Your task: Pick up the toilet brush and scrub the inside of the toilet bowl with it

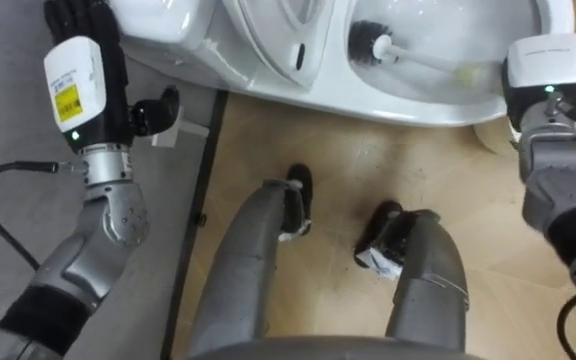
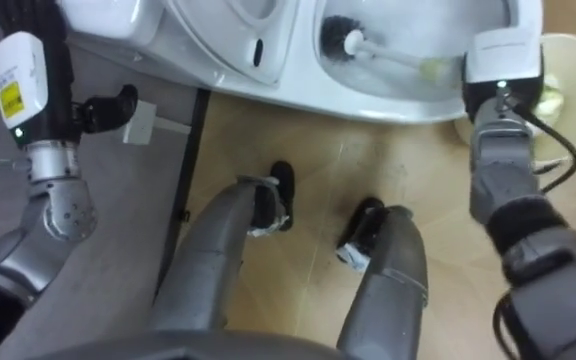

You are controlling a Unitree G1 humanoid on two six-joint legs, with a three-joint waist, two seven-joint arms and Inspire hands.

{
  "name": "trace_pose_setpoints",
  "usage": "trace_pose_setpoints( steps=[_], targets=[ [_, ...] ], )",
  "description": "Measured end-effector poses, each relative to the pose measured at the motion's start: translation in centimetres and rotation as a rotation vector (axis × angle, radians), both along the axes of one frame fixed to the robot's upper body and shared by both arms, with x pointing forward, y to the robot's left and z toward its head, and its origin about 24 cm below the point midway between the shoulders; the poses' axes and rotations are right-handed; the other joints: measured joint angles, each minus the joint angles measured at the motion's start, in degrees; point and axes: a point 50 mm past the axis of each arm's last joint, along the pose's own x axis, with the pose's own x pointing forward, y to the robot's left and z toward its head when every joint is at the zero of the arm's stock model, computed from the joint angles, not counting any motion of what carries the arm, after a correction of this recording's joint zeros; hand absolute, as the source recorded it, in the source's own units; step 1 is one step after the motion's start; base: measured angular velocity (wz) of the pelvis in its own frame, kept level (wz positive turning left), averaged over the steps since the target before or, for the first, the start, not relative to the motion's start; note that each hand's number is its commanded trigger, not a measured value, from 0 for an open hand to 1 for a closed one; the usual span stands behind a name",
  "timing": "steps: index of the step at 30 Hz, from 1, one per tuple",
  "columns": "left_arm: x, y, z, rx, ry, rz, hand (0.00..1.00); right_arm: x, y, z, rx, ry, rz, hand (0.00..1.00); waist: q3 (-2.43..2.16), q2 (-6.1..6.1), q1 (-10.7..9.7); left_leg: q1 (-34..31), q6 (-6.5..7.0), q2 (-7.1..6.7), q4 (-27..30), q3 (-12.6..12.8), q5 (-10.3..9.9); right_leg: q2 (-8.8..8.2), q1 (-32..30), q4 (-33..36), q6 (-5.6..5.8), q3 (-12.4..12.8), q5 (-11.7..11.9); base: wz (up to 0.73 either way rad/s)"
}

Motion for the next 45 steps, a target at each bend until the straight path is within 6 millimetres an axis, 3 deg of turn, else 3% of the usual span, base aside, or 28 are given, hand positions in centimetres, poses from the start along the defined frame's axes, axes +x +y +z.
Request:
trace_pose_setpoints(
  steps=[4, 6, 9, 12, 14, 17, 21, 27, 29, 30, 32, 35, 41, 45],
  targets=[
    [-0.4, 0.2, -0.3, -0.039, 0.014, -0.004, 0.0, -1.0, 0.3, -1.3, 0.098, 0.021, -0.068, 1.0, -0.19, 1.47, -0.3, 0.4, -0.45, 0.11, -0.8, -1.2, 0.1, 0.72, 1.5, -1.7, -0.04, -1.3, 0.1, 0.08],
    [-0.3, 0.4, -0.2, -0.031, 0.022, -0.013, 0.0, -0.6, -0.6, -1.0, 0.084, 0.034, -0.095, 1.0, -0.17, 1.55, 0.8, 0.3, -0.7, 0.16, -0.8, -1.2, 0.0, 0.73, 1.2, -1.5, -0.23, -1.1, 0.0, -0.03],
    [0.2, 0.2, 0.1, 0.021, 0.022, -0.042, 0.0, 1.2, -3.3, 1.2, -0.052, 0.042, -0.107, 1.0, -0.09, 1.45, 3.7, -0.4, -1.05, 0.23, -0.8, -1.4, -0.2, 0.41, 0.0, -1.1, -0.6, -0.7, -0.1, -0.07],
    [0.4, -0.2, 0.6, 0.094, -0.003, -0.067, 0.0, 3.3, -6.6, 5.2, -0.164, -0.002, -0.119, 1.0, 0.63, 0.0, 4.9, -2.1, -1.11, -0.51, -0.5, -0.9, 0.1, -1.58, -2.9, 1.8, -1.06, -0.2, -1.1, 0.2],
    [0.5, -0.3, 1.1, 0.146, -0.034, -0.077, 0.0, 3.7, -8.4, 7.3, -0.208, -0.046, -0.124, 1.0, 0.95, -2.28, 5.4, -3.1, -1.12, -1.52, 0.4, -0.4, 0.1, -3.15, -4.6, 4.4, -1.06, 0.4, -2.2, 0.27],
    [0.4, -0.3, 1.2, 0.202, -0.053, -0.072, 0.0, 3.7, -9.0, 8.2, -0.29, -0.077, -0.083, 1.0, 0.97, -3.9, 5.1, -3.2, -1.12, -2.31, 1.1, -0.8, 0.1, -3.32, -4.7, 5.4, -0.64, 1.0, -2.6, 0.18],
    [0.9, -0.8, 1.4, 0.219, -0.061, -0.088, 0.0, 3.9, -8.4, 8.4, -0.406, -0.085, 0.016, 1.0, 0.97, -4.73, 5.4, -3.2, -1.09, -2.47, 1.8, -1.0, 0.1, -3.34, -4.3, 5.5, -0.07, 1.7, -3.2, 0.04],
    [1.0, -1.8, 0.7, 0.215, -0.018, -0.11, 0.0, 2.9, -5.3, 4.8, -0.456, -0.003, 0.11, 1.0, 0.89, -3.43, 5.8, -0.7, -0.47, -1.86, 1.1, -2.1, -0.3, -1.95, -0.5, 3.1, 0.78, 0.7, -2.7, -0.02],
    [0.6, -2.4, 0.1, 0.15, 0.014, -0.108, 0.0, 2.6, -4.7, 3.9, -0.421, 0.019, 0.066, 1.0, 0.69, -0.9, 5.5, 0.2, -0.49, -1.55, 0.1, -2.9, -0.2, -1.05, 1.4, 0.5, 1.55, -0.3, -1.6, -0.11],
    [0.6, -2.5, 0.0, 0.143, 0.018, -0.106, 0.0, 2.5, -4.6, 3.7, -0.411, 0.023, 0.056, 1.0, 0.64, -0.56, 5.6, 0.5, -0.46, -1.54, -0.4, -2.7, -0.1, -0.93, 1.6, 0.0, 1.52, -0.3, -1.3, -0.11],
    [0.1, -2.6, -0.6, 0.109, 0.046, -0.097, 0.0, 1.5, -4.6, 2.5, -0.36, 0.053, 0.002, 1.0, 0.14, 1.29, 5.5, 1.3, 0.1, -1.31, -1.7, -2.3, 0.4, -0.15, 2.4, -1.8, 1.26, -0.3, 0.0, -0.09],
    [-0.6, -2.4, -1.4, 0.077, 0.082, -0.075, 0.0, 0.0, -4.2, 0.5, -0.245, 0.073, -0.072, 1.0, -0.17, 2.54, 4.3, 2.7, 0.22, -1.38, -2.7, -1.5, 0.4, -0.25, 3.7, -2.6, 1.33, -0.5, 0.0, 0.02],
    [-2.0, -1.5, -2.4, -0.006, 0.115, -0.006, 0.0, -2.1, -2.0, -2.9, 0.0, 0.117, -0.181, 1.0, -0.28, 3.05, 0.9, 4.5, -0.54, -1.5, -5.7, -1.2, 0.9, -0.03, 4.8, -4.4, 1.1, -0.4, -0.2, 0.03],
    [-2.0, -1.2, -2.3, -0.032, 0.112, 0.012, 0.0, -1.8, -1.7, -2.9, 0.059, 0.122, -0.208, 1.0, -0.25, 3.02, 1.1, 4.4, -0.88, -1.25, -5.3, -1.2, 0.8, 0.61, 4.9, -4.5, 0.71, -0.4, -0.4, 0.01]
  ],
)
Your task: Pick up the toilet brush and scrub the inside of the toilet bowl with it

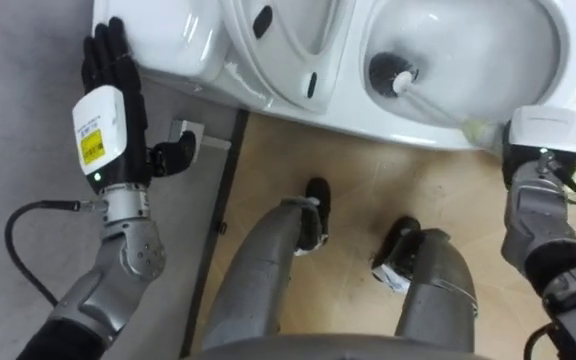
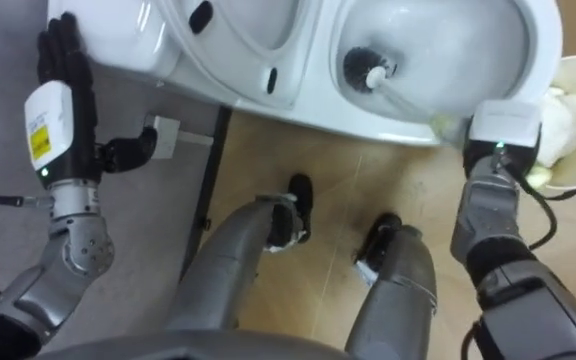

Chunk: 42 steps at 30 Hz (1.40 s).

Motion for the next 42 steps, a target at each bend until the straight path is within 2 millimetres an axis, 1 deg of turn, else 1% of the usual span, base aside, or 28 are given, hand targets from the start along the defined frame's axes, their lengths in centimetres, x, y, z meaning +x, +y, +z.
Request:
trace_pose_setpoints(
  steps=[3, 5, 6, 7, 9, 10, 11, 12, 14, 16, 18, 20, 22, 25, 27, 28, 29, 30, 31, 32, 33, 34, 35, 36, 37, 38, 41, 42],
  targets=[
    [0.6, -0.4, 0.4, -0.025, -0.007, -0.017, 0.0, 0.3, -1.4, 0.5, -0.021, 0.015, -0.017, 1.0, 0.11, -0.16, 1.9, 0.0, -0.12, 0.34, 0.3, 0.0, -0.1, 0.16, 0.0, 0.0, -0.11, 0.0, 0.0, -0.05],
    [1.3, -1.0, 0.8, -0.019, -0.019, -0.055, 0.0, 0.2, -3.2, 1.1, 0.011, 0.01, -0.073, 1.0, 0.49, -0.75, 3.0, 0.0, -0.12, 0.25, 0.4, -0.1, -0.1, -0.34, 0.0, 0.4, -0.16, -0.1, 0.0, 0.02],
    [1.4, -1.0, 0.9, -0.012, -0.024, -0.061, 0.0, 0.3, -3.4, 1.1, 0.027, 0.009, -0.085, 1.0, 0.7, -1.05, 3.1, 0.1, -0.12, 0.34, 0.3, -0.1, -0.1, -0.48, 0.0, 0.5, -0.17, 0.0, -0.1, 0.06],
    [1.5, -1.0, 1.0, 0.006, -0.028, -0.07, 0.0, 0.1, -3.8, 1.0, 0.08, 0.001, -0.123, 1.0, 1.03, -1.93, 3.2, 0.5, -0.09, 0.1, 0.1, -0.1, -0.1, -0.94, 0.0, 1.1, -0.24, 0.1, -0.2, 0.06],
    [1.5, -1.1, 1.2, 0.009, -0.033, -0.082, 0.0, -0.3, -4.3, 0.6, 0.158, -0.005, -0.177, 1.0, 1.34, -2.76, 3.5, 0.9, -0.06, -0.1, 0.0, 0.0, 0.0, -1.01, 0.3, 1.1, -0.1, 0.0, -0.3, 0.06],
    [1.6, -1.1, 1.3, 0.024, -0.035, -0.095, 0.0, -0.6, -4.4, 0.2, 0.216, -0.007, -0.215, 1.0, 1.41, -3.64, 3.6, 1.3, -0.03, -0.5, -0.4, -0.1, 0.0, -1.33, 0.5, 1.2, 0.02, 0.1, -0.5, 0.12],
    [1.7, -1.1, 1.4, 0.031, -0.038, -0.104, 0.0, -0.9, -4.6, 0.0, 0.282, -0.016, -0.259, 1.0, 1.34, -4.56, 3.6, 1.6, 0.03, -0.93, -0.5, -0.1, 0.2, -1.98, 0.6, 1.4, 0.19, 0.2, -0.7, 0.14],
    [1.8, -1.1, 1.5, 0.037, -0.038, -0.108, 0.0, -0.9, -4.6, -0.1, 0.314, -0.022, -0.281, 1.0, 1.32, -4.86, 3.6, 1.7, 0.08, -1.01, -0.5, 0.0, 0.2, -2.05, 0.7, 1.5, 0.26, 0.2, -0.7, 0.1],
    [1.9, -0.8, 1.4, 0.05, -0.018, -0.118, 0.0, -0.7, -5.0, 0.2, 0.448, -0.086, -0.382, 1.0, 1.57, -6.06, 3.6, 3.0, 0.18, -1.22, -0.4, 0.6, 0.2, -2.7, 1.8, 1.7, 0.49, 0.4, -0.9, 0.0],
    [2.0, -0.5, 1.2, 0.053, 0.016, -0.127, 0.0, -0.5, -5.4, 0.5, 0.549, -0.143, -0.467, 1.0, 1.65, -6.45, 3.1, 4.7, 0.21, -1.69, -0.6, 0.5, 0.2, -2.84, 3.6, 1.6, 0.82, 0.4, -1.1, 0.07],
    [2.0, -0.3, 0.7, 0.057, 0.056, -0.136, 0.0, -1.1, -5.8, 0.1, 0.58, -0.128, -0.502, 1.0, 1.65, -7.05, 2.7, 7.3, 0.41, -1.93, -1.4, 0.3, 0.1, -2.74, 6.2, 0.8, 1.2, 0.2, -1.4, 0.09],
    [1.6, 0.2, -0.2, 0.072, 0.116, -0.135, 0.0, -2.8, -5.8, -1.3, 0.643, -0.091, -0.569, 1.0, 1.62, -8.19, 2.7, 11.4, 0.42, -1.81, -2.9, 0.1, 0.0, -2.16, 10.5, -1.3, 1.55, 0.0, -1.1, -0.04],
    [1.3, 0.4, -1.0, 0.066, 0.16, -0.129, 0.0, -4.2, -6.0, -2.1, 0.672, -0.07, -0.617, 1.0, 1.56, -8.29, 2.6, 14.3, 0.39, -1.41, -4.6, 0.0, 0.0, -1.46, 13.8, -3.7, 1.82, -0.3, -0.6, -0.08],
    [0.6, 0.9, -2.2, 0.048, 0.217, -0.101, 0.0, -6.3, -6.1, -3.4, 0.698, -0.039, -0.667, 1.0, 1.35, -8.24, 2.7, 18.2, 0.17, -0.79, -7.0, 0.1, 0.2, 0.33, 17.8, -7.3, 2.02, -0.1, 0.8, -0.15],
    [-0.4, 1.5, -3.2, 0.044, 0.263, -0.074, 0.0, -8.1, -6.1, -4.4, 0.722, -0.028, -0.705, 1.0, 0.59, -8.23, 2.5, 21.2, 0.11, -0.8, -8.4, 0.6, 0.2, 0.61, 20.5, -9.2, 2.2, -0.1, 1.3, -0.14],
    [-1.5, 2.0, -4.1, 0.039, 0.312, -0.053, 0.0, -9.3, -6.0, -5.0, 0.748, -0.026, -0.727, 1.0, -0.29, -8.2, 1.8, 23.1, 0.11, -0.98, -9.3, 0.6, 0.2, 0.67, 22.5, -10.5, 2.36, -0.1, 1.5, -0.04],
    [-2.8, 2.5, -4.9, 0.029, 0.356, -0.027, 0.0, -10.4, -5.9, -5.4, 0.79, -0.05, -0.772, 1.0, -0.85, -8.17, 0.7, 25.5, 0.07, -1.02, -10.4, 0.7, 0.2, 0.98, 25.1, -12.1, 2.62, -0.2, 1.6, -0.03],
    [-3.5, 2.9, -5.3, 0.026, 0.385, -0.01, 0.0, -10.8, -5.9, -5.6, 0.814, -0.068, -0.803, 1.0, -1.15, -8.27, 0.2, 26.5, 0.02, -1.0, -10.9, 0.8, 0.2, 1.22, 26.3, -12.9, 2.74, -0.2, 1.7, -0.03],
    [-5.1, 3.5, -6.1, 0.023, 0.443, 0.02, 0.0, -11.8, -5.9, -6.0, 0.84, -0.091, -0.851, 1.0, -1.77, -8.81, -0.8, 28.8, -0.13, -1.0, -12.3, 0.9, 0.1, 1.57, 28.5, -14.6, 2.93, -0.3, 2.0, -0.09],
    [-6.6, 4.1, -6.8, 0.016, 0.49, 0.048, 0.0, -12.8, -5.9, -6.4, 0.853, -0.103, -0.892, 1.0, -1.98, -9.03, -1.5, 31.6, -0.37, -0.96, -13.7, 1.0, 0.0, 2.02, 31.4, -16.4, 3.1, -0.4, 2.2, -0.1],
    [-7.3, 4.3, -7.1, 0.01, 0.513, 0.063, 0.0, -13.3, -5.8, -6.6, 0.855, -0.104, -0.911, 1.0, -2.03, -9.14, -1.8, 33.0, -0.54, -0.89, -14.5, 1.1, -0.1, 2.31, 32.9, -17.6, 3.17, -0.6, 2.4, -0.09],
    [-8.7, 4.7, -7.8, 0.002, 0.566, 0.091, 0.0, -14.5, -5.7, -7.0, 0.858, -0.096, -0.943, 1.0, -2.18, -9.37, -2.4, 35.5, -0.77, -0.8, -15.8, 1.2, -0.2, 2.94, 35.4, -19.9, 3.25, -0.9, 2.9, -0.07],
    [-10.3, 5.3, -8.6, -0.003, 0.631, 0.122, 0.0, -15.7, -5.5, -7.4, 0.861, -0.084, -0.965, 1.0, -2.51, -9.87, -2.8, 37.5, -1.05, -0.55, -16.9, 1.2, -0.3, 3.48, 37.5, -21.7, 3.3, -1.1, 3.2, -0.06],
    [-11.1, 5.5, -9.0, -0.004, 0.663, 0.138, 0.0, -16.2, -5.4, -7.6, 0.865, -0.08, -0.971, 1.0, -2.58, -10.08, -2.9, 38.3, -1.26, -0.41, -17.2, 1.2, -0.5, 3.69, 38.5, -22.5, 3.25, -1.2, 3.3, -0.06],
    [-12.8, 6.0, -9.7, -0.006, 0.731, 0.177, 0.0, -17.0, -5.1, -7.8, 0.868, -0.07, -0.982, 1.0, -2.65, -10.21, -3.2, 39.7, -1.64, -0.08, -17.5, 1.2, -0.8, 4.31, 40.5, -24.2, 3.2, -1.5, 3.6, -0.08],
    [-14.6, 6.4, -10.3, -0.018, 0.795, 0.229, 0.0, -17.7, -5.0, -8.0, 0.864, -0.056, -0.983, 1.0, -2.44, -10.72, -3.6, 41.1, -1.91, 0.0, -17.9, 1.1, -1.0, 4.68, 42.1, -25.3, 3.14, -1.6, 3.8, -0.06],
    [-17.6, 7.1, -11.0, -0.074, 0.88, 0.349, 0.0, -19.3, -4.8, -8.3, 0.83, -0.012, -0.959, 1.0, -1.99, -11.57, -3.8, 44.0, -2.33, -0.11, -19.3, 1.3, -1.2, 5.36, 45.5, -27.7, 3.26, -1.7, 3.8, 0.03],
    [-18.0, 7.2, -10.9, -0.076, 0.887, 0.362, 0.0, -19.5, -4.6, -8.3, 0.826, -0.004, -0.949, 1.0, -1.91, -11.68, -3.7, 44.3, -2.46, -0.11, -19.3, 1.2, -1.3, 5.36, 45.9, -28.1, 3.25, -1.7, 3.9, 0.04]
  ],
)
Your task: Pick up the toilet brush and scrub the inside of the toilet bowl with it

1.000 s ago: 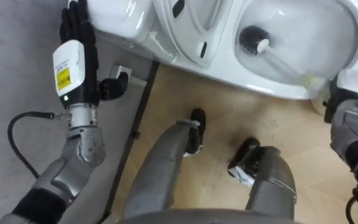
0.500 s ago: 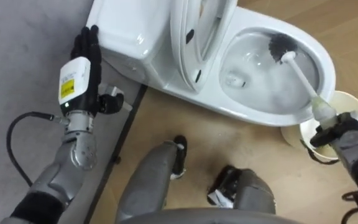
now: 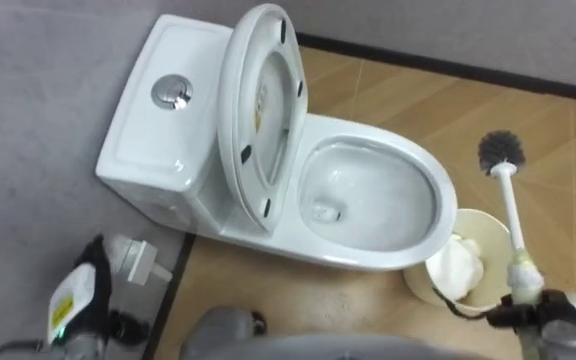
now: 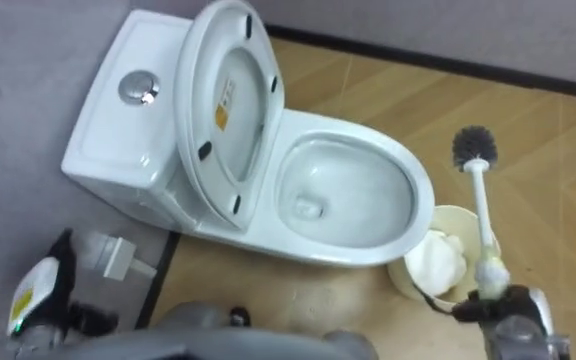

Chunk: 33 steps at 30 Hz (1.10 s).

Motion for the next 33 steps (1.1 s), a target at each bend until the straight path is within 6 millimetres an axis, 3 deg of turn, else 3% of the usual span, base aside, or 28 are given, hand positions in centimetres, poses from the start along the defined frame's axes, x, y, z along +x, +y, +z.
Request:
trace_pose_setpoints(
  steps=[4, 12, 16, 24, 27, 30, 33],
  targets=[
    [-1.4, -0.4, -0.5, -0.047, -0.004, 0.15, 0.0, -1.8, 1.1, -0.6, 0.0, 0.021, 0.024, 1.0, 0.4, -0.49, 0.2, 2.4, -0.33, -0.15, -1.0, -1.3, -0.2, 0.12, 3.7, -2.6, 0.26, -1.6, 0.2, 0.15],
    [-4.4, 0.2, -1.6, -0.145, 0.034, 0.457, 0.0, -2.5, 2.3, -1.2, -0.005, 0.069, 0.111, 1.0, 0.18, 0.06, 0.6, 5.9, -0.59, -0.92, -2.8, -1.8, -0.3, 0.75, 7.1, -4.1, 0.32, -1.3, 0.2, 0.0],
    [-5.4, 1.0, -1.8, -0.181, 0.031, 0.613, 0.0, -3.0, 2.7, -1.4, 0.0, 0.075, 0.09, 1.0, 0.21, 0.02, 0.4, 8.2, -0.91, -0.9, -3.4, -1.4, -0.6, 0.89, 9.0, -5.0, 0.33, 0.3, 0.2, -0.1],
    [-3.1, 0.6, -2.5, -0.231, -0.021, 0.675, 0.0, -4.7, 3.9, -2.1, 0.006, 0.135, 0.118, 1.0, 0.32, 0.23, -0.9, 9.4, -1.02, -0.74, -4.3, -1.3, -0.8, 1.39, 9.5, -5.1, 0.29, 2.2, 0.6, -0.06],
    [-2.5, 0.4, -2.6, -0.232, -0.005, 0.636, 0.0, -5.4, 4.6, -2.4, 0.012, 0.179, 0.148, 1.0, 0.42, 1.04, -1.2, 10.8, -1.17, 0.2, -5.0, 0.8, -0.9, 1.85, 9.5, -5.1, -0.02, 4.3, 1.2, -0.4],
    [-1.5, 0.2, -2.9, -0.235, 0.02, 0.586, 0.0, -5.6, 4.9, -2.6, 0.008, 0.203, 0.19, 1.0, 0.35, 1.7, -2.9, 11.0, -1.29, 0.53, -5.2, 2.1, -1.1, 2.17, 9.1, -5.0, -0.16, 5.6, 1.4, -0.26],
    [-0.4, -0.2, -3.1, -0.238, 0.033, 0.533, 0.0, -6.3, 5.1, -2.7, 0.014, 0.225, 0.179, 1.0, -0.06, 2.22, -3.8, 11.5, -1.37, 1.03, -5.9, 3.6, -1.0, 2.5, 8.5, -5.0, -0.35, 7.2, 1.8, -0.29]
  ],
)
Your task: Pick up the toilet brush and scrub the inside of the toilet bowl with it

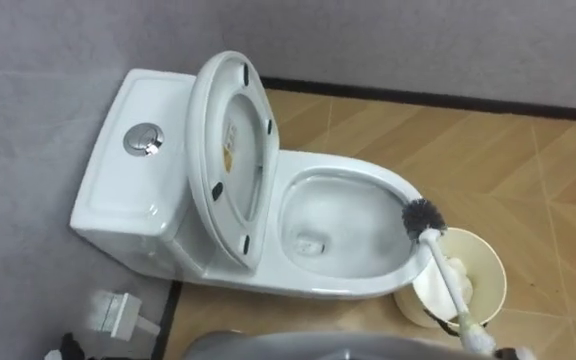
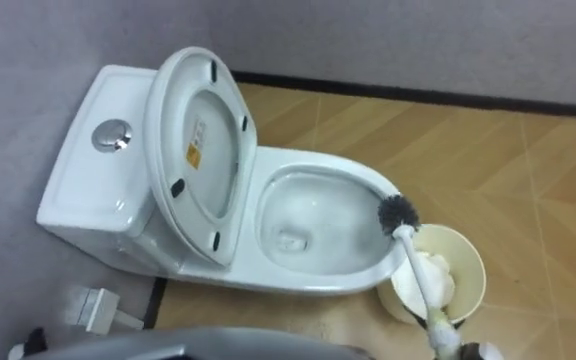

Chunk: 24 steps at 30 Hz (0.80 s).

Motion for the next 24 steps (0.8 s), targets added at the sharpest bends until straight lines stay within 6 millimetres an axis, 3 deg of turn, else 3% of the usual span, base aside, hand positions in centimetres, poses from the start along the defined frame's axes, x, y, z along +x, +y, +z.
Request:
trace_pose_setpoints(
  steps=[5, 12, 14, 15, 16, 24],
  targets=[
    [1.0, -0.5, -0.2, -0.018, 0.014, -0.087, 0.0, -0.5, 0.5, -0.2, 0.005, -0.003, -0.072, 1.0, -0.08, 0.43, -2.5, 2.6, -0.39, 0.16, -2.1, 2.6, 0.4, 0.24, 0.0, -0.1, -0.05, 2.9, 0.0, -0.27],
    [1.5, -0.7, -0.3, -0.032, 0.034, -0.133, 0.0, -0.4, 0.6, -0.3, -0.001, -0.006, -0.081, 1.0, -0.16, 0.22, -3.9, 3.7, -0.39, 0.02, -3.2, 2.9, 0.4, 0.55, -0.2, -0.9, -0.11, 5.7, 0.3, -0.21],
    [1.6, -0.8, -0.4, -0.042, 0.039, -0.134, 0.0, -0.9, 0.6, -0.4, -0.004, 0.01, -0.098, 0.51, -0.18, 0.18, -3.9, 4.1, -0.4, 0.08, -3.5, 3.4, 0.4, 0.74, -0.4, -0.9, -0.13, 7.2, 0.4, -0.19],
    [1.4, -0.8, -0.4, -0.044, 0.042, -0.134, 0.0, -0.9, 0.7, -0.4, -0.006, 0.01, -0.103, 0.17, -0.18, 0.18, -3.9, 4.2, -0.4, 0.09, -3.6, 3.4, 0.4, 0.75, -0.4, -1.0, -0.15, 7.2, 0.4, -0.17],
    [1.3, -0.8, -0.4, -0.048, 0.046, -0.134, 0.0, -1.0, 0.7, -0.4, -0.007, 0.006, -0.121, 0.0, -0.16, 0.15, -4.0, 4.3, -0.4, 0.1, -3.8, 3.4, 0.4, 0.77, -0.4, -1.0, -0.17, 7.1, 0.5, -0.05],
    [0.8, -1.0, -0.7, -0.06, 0.072, -0.131, 0.0, -1.5, 0.4, -0.3, -0.029, -0.044, -0.298, 0.0, -0.11, 0.15, -4.8, 4.9, -0.41, 0.14, -3.8, 3.6, 0.4, 0.78, 0.1, -1.0, -0.19, 7.1, 0.5, 0.0]
  ],
)
